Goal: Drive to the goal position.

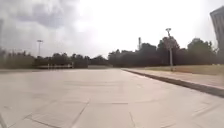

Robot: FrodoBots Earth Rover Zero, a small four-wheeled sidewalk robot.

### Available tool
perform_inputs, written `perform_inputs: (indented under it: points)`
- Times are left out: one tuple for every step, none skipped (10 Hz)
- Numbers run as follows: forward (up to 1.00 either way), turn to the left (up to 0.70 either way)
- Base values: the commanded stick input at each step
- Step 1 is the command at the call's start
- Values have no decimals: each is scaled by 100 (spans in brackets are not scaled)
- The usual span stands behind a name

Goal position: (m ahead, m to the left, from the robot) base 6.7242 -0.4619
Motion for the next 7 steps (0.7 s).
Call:
perform_inputs:
  points:
    - [100,0]
    - [100,0]
    - [100,0]
    - [100,0]
    - [100,0]
    - [100,0]
    - [100,0]
